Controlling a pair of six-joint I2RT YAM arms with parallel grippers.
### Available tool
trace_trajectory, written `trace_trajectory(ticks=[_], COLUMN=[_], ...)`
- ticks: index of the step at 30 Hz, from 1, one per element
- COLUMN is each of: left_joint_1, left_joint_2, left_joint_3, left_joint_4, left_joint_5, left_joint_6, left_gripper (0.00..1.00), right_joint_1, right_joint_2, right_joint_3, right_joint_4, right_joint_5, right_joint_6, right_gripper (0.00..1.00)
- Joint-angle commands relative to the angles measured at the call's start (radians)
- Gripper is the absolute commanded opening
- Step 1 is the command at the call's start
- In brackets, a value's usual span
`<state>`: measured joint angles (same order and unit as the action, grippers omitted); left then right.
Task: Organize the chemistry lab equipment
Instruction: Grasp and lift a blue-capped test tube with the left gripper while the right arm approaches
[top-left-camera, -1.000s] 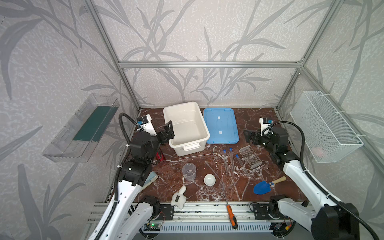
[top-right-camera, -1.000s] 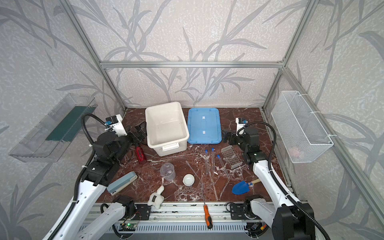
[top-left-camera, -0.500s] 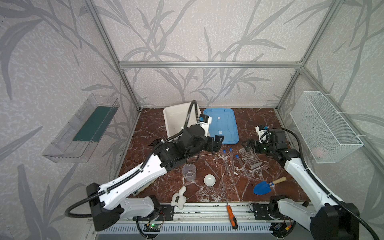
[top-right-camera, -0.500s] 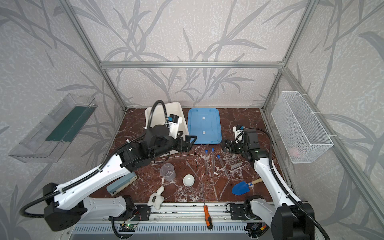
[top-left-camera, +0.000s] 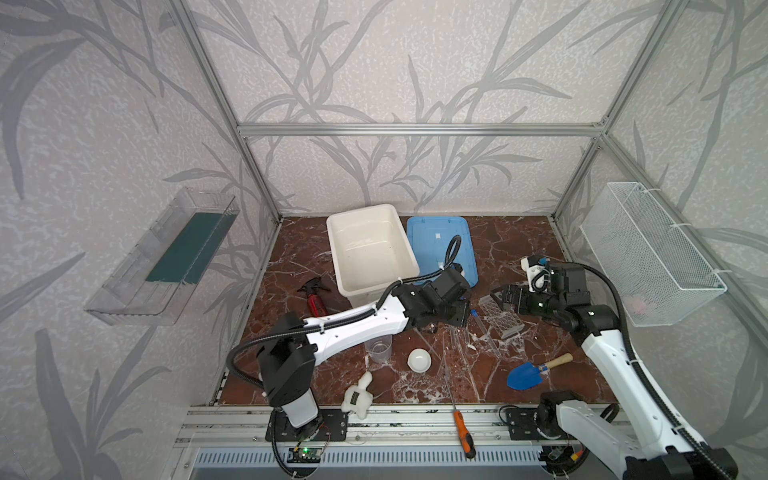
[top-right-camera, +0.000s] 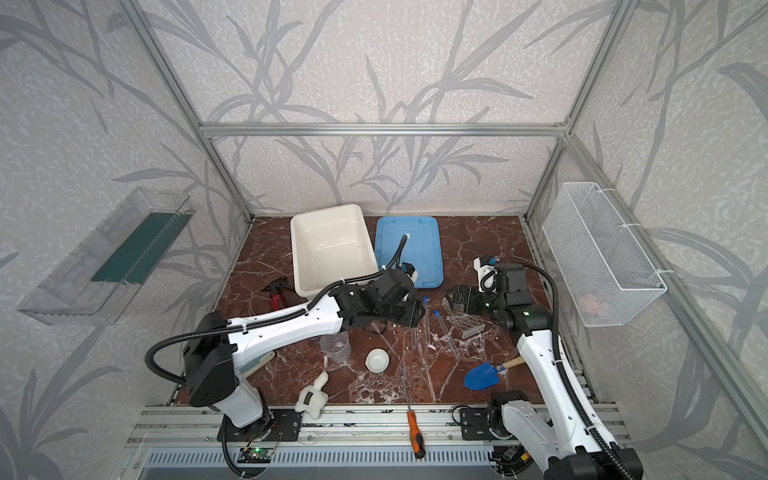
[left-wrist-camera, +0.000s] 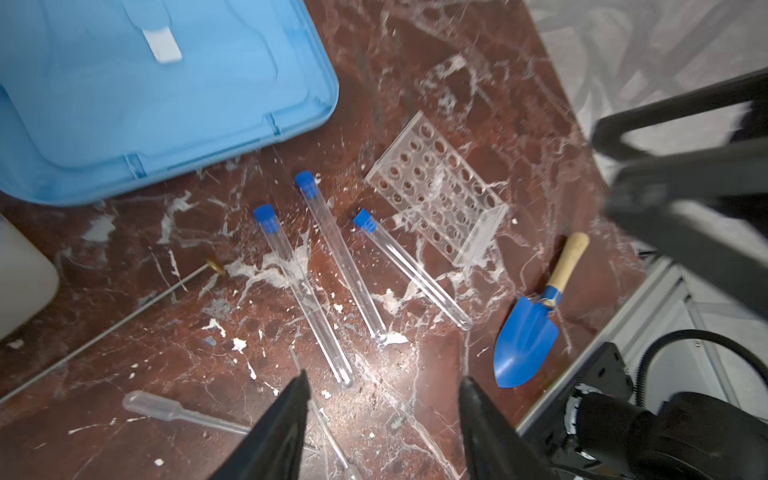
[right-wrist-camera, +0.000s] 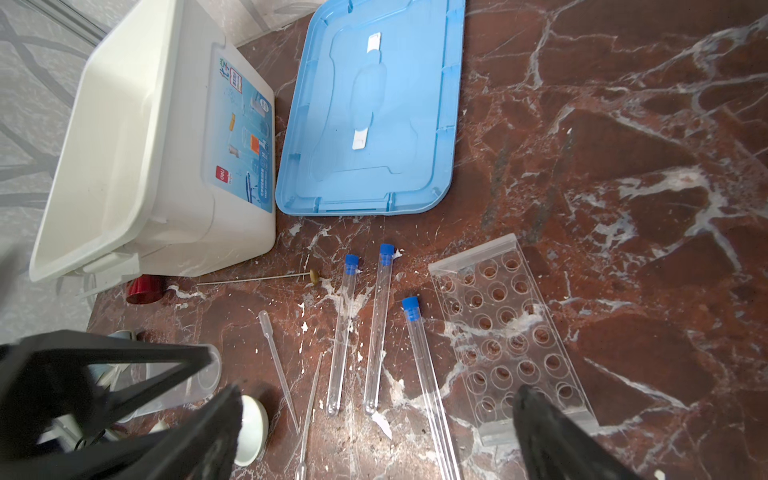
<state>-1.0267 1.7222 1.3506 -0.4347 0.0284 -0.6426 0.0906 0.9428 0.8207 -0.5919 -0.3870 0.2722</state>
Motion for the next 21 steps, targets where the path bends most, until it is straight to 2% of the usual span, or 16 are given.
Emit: trace_trajectory(ticks=[1, 5, 7, 14, 17, 21], left_joint_1=[-0.001, 0.002, 0.006, 0.019, 0.018, 0.019], left_joint_2=[0.076, 0.193, 0.213, 0.281, 0.320, 0.365], left_joint_3=[0.007, 0.071, 0.060, 0.070, 0.112, 0.144], left_joint_4=[-0.033, -0.122, -0.109, -0.089, -0.138, -0.189], left_joint_5=[0.013, 0.032, 0.039, 0.045, 0.011, -0.045], left_joint_6=[-0.021, -0.006, 0.000, 0.006, 0.022, 0.043], left_gripper=[0.53, 0.46, 0.44, 0.44, 0.43, 0.34], right_joint_1=[-0.003, -0.004, -0.004, -0.004, -0.004, -0.004], right_joint_2=[-0.028, -0.044, -0.037, -0.024, -0.023, -0.031], right_joint_3=[-0.019, -0.038, -0.038, -0.041, -0.042, -0.041], right_joint_4=[-0.049, -0.035, -0.030, -0.021, -0.018, -0.022], right_joint_5=[-0.021, -0.039, -0.042, -0.062, -0.062, -0.058], right_joint_6=[-0.009, 0.000, 0.003, 0.007, 0.006, 0.006], right_gripper=[0.99, 0.99, 0.99, 1.00, 1.00, 1.00])
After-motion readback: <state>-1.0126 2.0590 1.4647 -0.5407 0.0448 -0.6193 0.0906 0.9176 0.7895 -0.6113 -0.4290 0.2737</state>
